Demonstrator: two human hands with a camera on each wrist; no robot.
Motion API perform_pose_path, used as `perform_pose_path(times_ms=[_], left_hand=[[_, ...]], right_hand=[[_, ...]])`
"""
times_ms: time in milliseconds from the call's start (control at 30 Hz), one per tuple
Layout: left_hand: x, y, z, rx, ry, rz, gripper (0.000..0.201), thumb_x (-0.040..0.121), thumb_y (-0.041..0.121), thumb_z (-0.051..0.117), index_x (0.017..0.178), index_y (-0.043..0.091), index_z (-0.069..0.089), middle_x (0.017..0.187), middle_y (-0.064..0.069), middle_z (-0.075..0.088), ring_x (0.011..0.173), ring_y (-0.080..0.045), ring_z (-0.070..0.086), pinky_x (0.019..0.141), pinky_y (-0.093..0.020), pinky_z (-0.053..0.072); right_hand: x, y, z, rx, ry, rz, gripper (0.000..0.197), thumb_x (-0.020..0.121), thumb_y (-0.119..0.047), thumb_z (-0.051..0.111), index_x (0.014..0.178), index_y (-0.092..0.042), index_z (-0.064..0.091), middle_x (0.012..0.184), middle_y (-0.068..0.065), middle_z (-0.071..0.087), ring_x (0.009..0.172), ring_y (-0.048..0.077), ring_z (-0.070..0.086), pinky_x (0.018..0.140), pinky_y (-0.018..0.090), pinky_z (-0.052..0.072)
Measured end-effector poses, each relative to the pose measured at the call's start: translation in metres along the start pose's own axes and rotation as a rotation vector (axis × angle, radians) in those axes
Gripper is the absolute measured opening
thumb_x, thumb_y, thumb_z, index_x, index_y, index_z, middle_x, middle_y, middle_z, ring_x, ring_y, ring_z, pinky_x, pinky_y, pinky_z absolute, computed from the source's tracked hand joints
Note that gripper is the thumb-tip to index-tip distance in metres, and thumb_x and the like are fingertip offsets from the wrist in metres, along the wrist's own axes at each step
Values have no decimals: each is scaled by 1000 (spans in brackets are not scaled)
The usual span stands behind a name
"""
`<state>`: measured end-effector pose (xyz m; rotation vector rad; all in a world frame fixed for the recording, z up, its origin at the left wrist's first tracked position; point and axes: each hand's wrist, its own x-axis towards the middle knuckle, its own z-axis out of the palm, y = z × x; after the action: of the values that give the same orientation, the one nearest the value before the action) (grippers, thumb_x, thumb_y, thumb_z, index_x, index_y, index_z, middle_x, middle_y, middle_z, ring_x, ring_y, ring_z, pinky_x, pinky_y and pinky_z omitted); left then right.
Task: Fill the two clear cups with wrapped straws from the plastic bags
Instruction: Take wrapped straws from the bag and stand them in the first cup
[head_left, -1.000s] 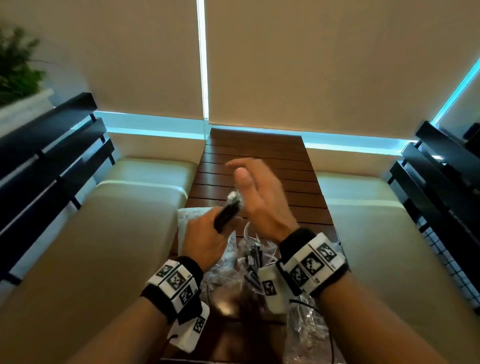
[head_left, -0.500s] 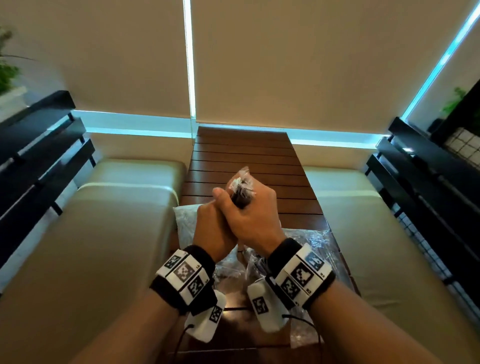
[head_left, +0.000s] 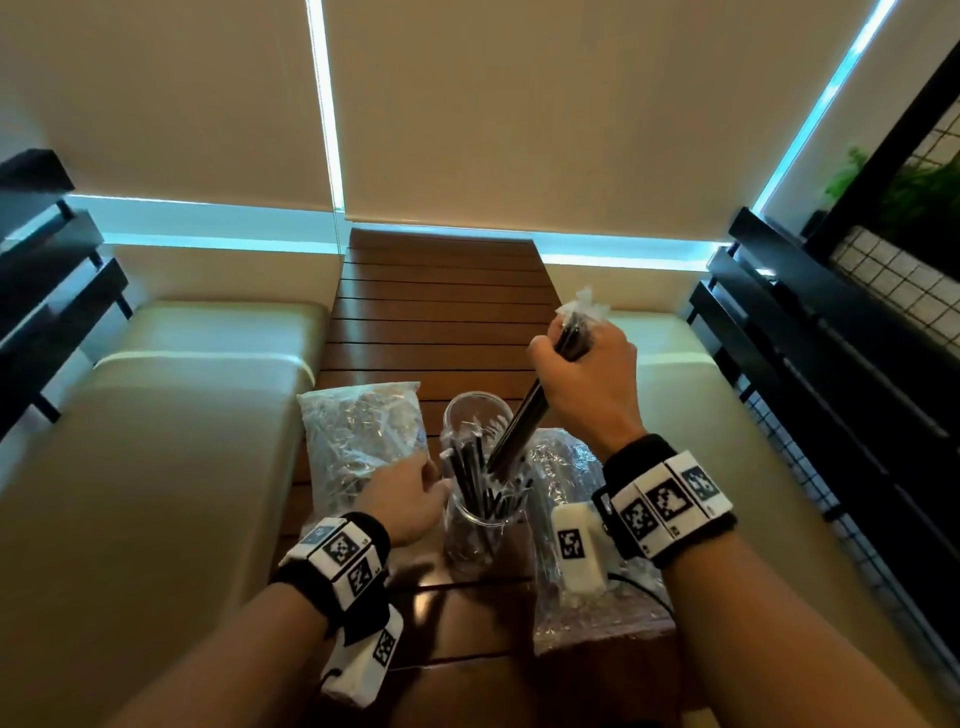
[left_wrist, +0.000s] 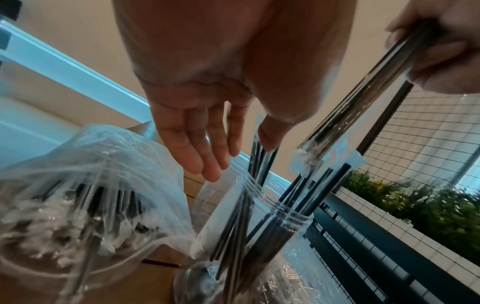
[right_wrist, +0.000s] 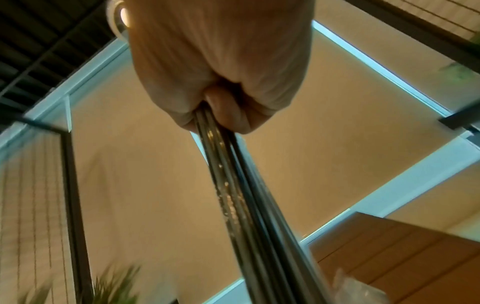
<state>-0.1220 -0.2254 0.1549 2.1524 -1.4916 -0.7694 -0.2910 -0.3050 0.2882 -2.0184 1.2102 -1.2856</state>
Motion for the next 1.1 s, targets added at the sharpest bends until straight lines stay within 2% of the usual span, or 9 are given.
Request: perform_pose_path(times_ms=[100, 200, 367, 567, 667, 767, 867, 967, 1100], left_hand=[[5, 4, 11, 17, 47, -61, 25, 90, 45, 59, 91, 20, 57, 86, 3, 62, 84, -17, 59, 77, -32, 50], [5, 9, 21, 28, 57, -83, 22, 89, 40, 65, 91, 21, 53, 88, 3, 61, 85, -15, 59, 75, -28, 47], [10, 18, 30, 33, 79, -142, 9, 90, 26, 63, 87, 22, 55, 87, 2, 61, 79, -15, 56, 69, -25, 42], [12, 25, 36, 10, 134, -150, 8, 90, 17, 64, 83, 20, 61, 74, 7, 55, 77, -14, 57, 57, -16, 35], [8, 25, 36, 13, 171, -169, 17, 90, 18, 62, 74, 21, 57, 71, 6, 54, 69, -12, 49, 64, -22, 35], [6, 26, 36, -3, 183, -181, 21, 90, 19, 61, 70, 23, 54, 69, 6, 54, 69, -14, 51, 65, -25, 37], [6, 27, 35, -24, 153, -180, 27, 92, 20, 60, 66, 24, 52, 69, 6, 56, 69, -16, 55, 66, -26, 40], [5, 30, 33, -49, 151, -146, 23, 91, 20, 61, 69, 21, 57, 70, 4, 61, 71, -16, 59, 65, -26, 42], [5, 30, 32, -36, 115, -148, 15, 88, 14, 63, 74, 20, 59, 73, 5, 63, 68, -12, 57, 59, -22, 39]], right_hand=[[7, 2, -14, 138, 119, 90, 26, 82, -12, 64, 60, -14, 49, 53, -9, 44, 51, 3, 40, 52, 22, 40], [28, -8, -35, 275, 172, 62, 22, 79, -15, 62, 64, -22, 49, 56, -10, 46, 55, 10, 46, 56, 30, 46], [19, 2, -5, 159, -60, -75, 23, 84, -9, 63, 66, -3, 50, 56, -6, 43, 50, 7, 40, 50, 25, 40], [-18, 69, 46, 55, -283, -14, 39, 89, -15, 66, 60, -27, 42, 55, -11, 46, 48, 2, 44, 52, 11, 36], [-37, 95, 54, -101, -403, 26, 31, 89, -39, 68, 66, -22, 54, 59, -11, 54, 55, 3, 51, 56, 19, 42], [-50, 111, 59, -351, -504, 18, 50, 80, -75, 51, 88, -27, 60, 79, -13, 61, 74, 9, 59, 66, 31, 53], [-45, 100, 54, -402, -345, -40, 74, 74, -91, 28, 106, -31, 58, 104, -12, 57, 93, 9, 48, 74, 29, 46], [-34, 75, 49, -349, -246, -221, 72, 83, -83, 24, 126, -33, 54, 130, -10, 52, 114, 11, 42, 90, 33, 38], [-45, 69, 67, -473, -634, -352, 53, 101, -52, 24, 149, -32, 32, 158, 4, 29, 145, 22, 23, 115, 45, 18]])
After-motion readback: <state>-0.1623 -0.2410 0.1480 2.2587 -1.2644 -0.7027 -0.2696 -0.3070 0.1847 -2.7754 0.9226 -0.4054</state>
